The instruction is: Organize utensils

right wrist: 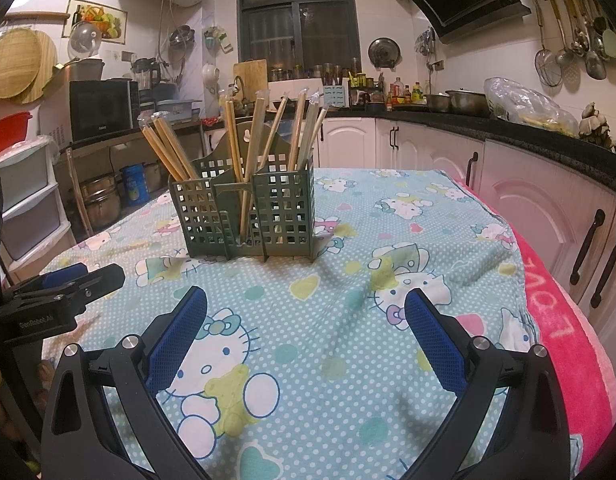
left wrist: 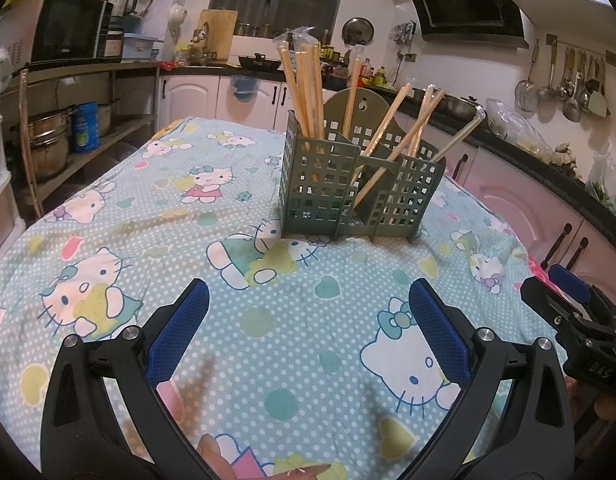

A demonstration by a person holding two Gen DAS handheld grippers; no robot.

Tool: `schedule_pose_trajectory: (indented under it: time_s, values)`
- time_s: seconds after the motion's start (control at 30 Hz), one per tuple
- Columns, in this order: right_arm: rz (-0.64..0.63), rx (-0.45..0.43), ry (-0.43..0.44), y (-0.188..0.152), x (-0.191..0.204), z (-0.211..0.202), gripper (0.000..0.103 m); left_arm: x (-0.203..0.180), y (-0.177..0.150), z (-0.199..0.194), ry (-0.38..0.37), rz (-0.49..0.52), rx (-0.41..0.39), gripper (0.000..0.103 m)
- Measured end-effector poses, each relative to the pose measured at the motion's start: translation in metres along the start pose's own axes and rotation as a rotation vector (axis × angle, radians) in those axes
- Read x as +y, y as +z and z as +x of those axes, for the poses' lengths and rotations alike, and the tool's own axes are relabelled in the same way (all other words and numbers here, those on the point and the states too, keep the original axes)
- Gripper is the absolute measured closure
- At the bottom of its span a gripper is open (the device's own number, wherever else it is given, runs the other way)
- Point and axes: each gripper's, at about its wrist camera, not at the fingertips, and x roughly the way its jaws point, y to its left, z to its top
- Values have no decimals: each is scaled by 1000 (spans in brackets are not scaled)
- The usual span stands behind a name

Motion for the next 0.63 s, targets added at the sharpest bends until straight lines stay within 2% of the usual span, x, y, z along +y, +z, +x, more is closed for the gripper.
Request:
schedule_pose_trajectory:
  time_s: [0.27, 0.33, 0.4, 0.5, 0.57, 0.63]
  values:
    - [-6, 7, -6, 0, -1, 1, 7, 5, 2, 0, 22, -31, 17, 11]
    - [-8, 17, -15, 3, -4, 1, 7, 13, 8, -2, 49, -48, 24, 11]
    - [-13, 36, -38, 8, -12, 5, 7, 31, 18, 4, 96, -81, 72, 11]
    - [-37, 153, -158, 18, -39, 29, 7, 69, 34, 17, 209, -97, 121, 11]
    - [-8, 223, -215, 26, -73, 51, 7, 94, 43, 29, 275, -102, 151, 11]
    - [1, 314, -273, 30, -101, 76, 7, 118, 49, 46, 315, -126, 198, 11]
